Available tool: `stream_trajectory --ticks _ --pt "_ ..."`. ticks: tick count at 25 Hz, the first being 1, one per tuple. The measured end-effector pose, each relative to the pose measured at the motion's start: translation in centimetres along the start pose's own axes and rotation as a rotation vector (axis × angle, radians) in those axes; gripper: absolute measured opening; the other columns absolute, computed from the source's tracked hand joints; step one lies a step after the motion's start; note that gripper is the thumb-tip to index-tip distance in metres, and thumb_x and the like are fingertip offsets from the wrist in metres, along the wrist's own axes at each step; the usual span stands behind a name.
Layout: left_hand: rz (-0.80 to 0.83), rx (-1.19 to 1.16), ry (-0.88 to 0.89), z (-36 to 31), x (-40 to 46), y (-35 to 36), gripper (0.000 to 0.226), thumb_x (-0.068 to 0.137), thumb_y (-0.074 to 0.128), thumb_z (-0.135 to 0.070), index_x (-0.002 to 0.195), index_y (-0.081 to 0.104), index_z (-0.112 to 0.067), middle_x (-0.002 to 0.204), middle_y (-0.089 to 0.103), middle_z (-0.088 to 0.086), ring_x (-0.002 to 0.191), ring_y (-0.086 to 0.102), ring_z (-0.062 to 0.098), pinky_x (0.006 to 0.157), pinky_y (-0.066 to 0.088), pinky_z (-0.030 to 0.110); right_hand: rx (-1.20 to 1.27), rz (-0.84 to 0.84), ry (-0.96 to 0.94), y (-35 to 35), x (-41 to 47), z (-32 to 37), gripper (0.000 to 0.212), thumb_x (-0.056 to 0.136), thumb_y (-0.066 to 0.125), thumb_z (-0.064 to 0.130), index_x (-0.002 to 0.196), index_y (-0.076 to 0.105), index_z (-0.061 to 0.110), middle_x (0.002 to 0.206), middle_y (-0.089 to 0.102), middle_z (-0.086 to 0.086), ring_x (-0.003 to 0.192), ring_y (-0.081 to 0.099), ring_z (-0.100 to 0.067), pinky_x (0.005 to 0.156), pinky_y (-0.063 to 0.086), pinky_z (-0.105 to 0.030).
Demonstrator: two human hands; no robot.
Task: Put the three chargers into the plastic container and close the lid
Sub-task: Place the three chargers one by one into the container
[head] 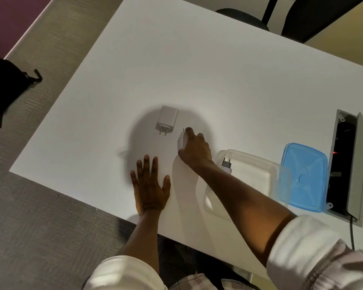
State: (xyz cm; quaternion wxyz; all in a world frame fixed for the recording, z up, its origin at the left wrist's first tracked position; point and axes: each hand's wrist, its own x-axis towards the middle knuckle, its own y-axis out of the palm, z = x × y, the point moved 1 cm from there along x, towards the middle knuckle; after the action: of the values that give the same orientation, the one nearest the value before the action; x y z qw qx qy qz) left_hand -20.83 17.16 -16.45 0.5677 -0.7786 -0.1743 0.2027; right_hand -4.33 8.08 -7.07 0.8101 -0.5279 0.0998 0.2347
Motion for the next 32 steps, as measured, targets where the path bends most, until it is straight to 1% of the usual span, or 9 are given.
stream_trajectory --ticks 5,7,10,12,15,18,21,24,32 --pt "-0.006 0.004 -0.010 0.9 -0.2 0.4 0.071 0.095 0.026 -0.059 0.158 0.014 -0.027 0.167 0.013 0.003 0.155 0.008 0.028 0.126 0.006 0.052 0.133 -0.139 -0.119 -1.7 -4.4 0.2 0.067 0.080 0.069 0.033 0.138 0.036 0.026 0.107 0.054 -0.012 0.085 0.063 -0.029 0.069 0.052 -0.033" --pt "-0.005 0.009 -0.038 1.4 -0.1 0.4 0.071 0.095 0.024 -0.059 0.158 0.013 -0.028 0.168 0.012 0.003 0.155 0.008 0.027 0.126 0.006 0.051 0.172 -0.183 -0.114 -2.8 -6.3 -1.2 0.068 0.078 0.068 0.035 0.137 0.036 0.029 0.105 0.056 -0.008 0.084 0.061 -0.025 0.071 0.055 -0.036" --pt "-0.006 0.006 0.033 0.1 -0.2 0.3 0.071 0.095 0.022 -0.059 0.158 0.011 -0.028 0.168 0.011 0.002 0.156 0.007 0.027 0.126 0.006 0.051 0.264 -0.306 -0.011 -5.8 -10.5 -6.1 0.069 0.074 0.068 0.034 0.136 0.038 0.035 0.107 0.059 -0.001 0.084 0.061 -0.020 0.078 0.056 -0.038" --pt "-0.007 0.000 0.017 0.0 -0.1 0.4 0.071 0.095 0.025 -0.057 0.158 0.011 -0.028 0.168 0.011 0.003 0.155 0.007 0.027 0.125 0.008 0.052 0.282 -0.282 0.057 -6.5 -12.2 -8.6 0.072 0.073 0.071 0.036 0.136 0.039 0.038 0.107 0.059 0.002 0.078 0.065 -0.020 0.078 0.054 -0.037" --pt "-0.017 0.002 0.000 0.4 -0.2 0.5 0.072 0.095 0.031 -0.055 0.158 0.011 -0.028 0.168 0.011 0.002 0.155 0.009 0.027 0.125 0.008 0.051 0.197 -0.248 0.093 -6.5 -13.4 -11.2 0.073 0.075 0.073 0.038 0.138 0.037 0.036 0.102 0.056 0.004 0.074 0.064 -0.014 0.071 0.050 -0.033" --pt "-0.004 0.003 -0.004 0.4 0.0 0.4 0.071 0.095 0.029 -0.055 0.158 0.010 -0.028 0.168 0.010 0.001 0.155 0.008 0.026 0.125 0.008 0.051 0.143 -0.229 0.146 -5.5 -13.2 -13.2 0.074 0.076 0.074 0.033 0.140 0.038 0.031 0.099 0.054 0.001 0.076 0.056 -0.013 0.069 0.040 -0.027" --pt "0.002 0.024 -0.004 0.5 0.0 0.6 0.071 0.095 0.024 -0.056 0.158 0.006 -0.029 0.168 0.007 0.000 0.156 0.005 0.024 0.125 0.006 0.050 0.115 -0.170 0.201 -3.8 -12.2 -14.4 0.073 0.077 0.075 0.031 0.140 0.039 0.026 0.104 0.057 -0.006 0.078 0.049 -0.017 0.071 0.037 -0.027" --pt "0.014 0.039 -0.006 0.5 0.0 0.7 0.071 0.095 0.020 -0.057 0.158 0.003 -0.030 0.168 0.004 -0.001 0.156 0.003 0.022 0.125 0.001 0.048 0.102 -0.110 0.252 -2.5 -10.9 -15.3 0.070 0.076 0.075 0.032 0.136 0.041 0.023 0.106 0.060 -0.011 0.086 0.056 -0.026 0.071 0.038 -0.028" --pt "0.015 0.036 -0.008 0.4 0.0 0.6 0.071 0.095 0.022 -0.058 0.158 0.002 -0.031 0.168 0.005 -0.001 0.156 0.002 0.022 0.125 -0.005 0.044 0.074 -0.091 0.281 -1.3 -9.4 -16.1 0.069 0.074 0.075 0.033 0.135 0.044 0.024 0.106 0.063 -0.013 0.094 0.062 -0.032 0.071 0.038 -0.028"
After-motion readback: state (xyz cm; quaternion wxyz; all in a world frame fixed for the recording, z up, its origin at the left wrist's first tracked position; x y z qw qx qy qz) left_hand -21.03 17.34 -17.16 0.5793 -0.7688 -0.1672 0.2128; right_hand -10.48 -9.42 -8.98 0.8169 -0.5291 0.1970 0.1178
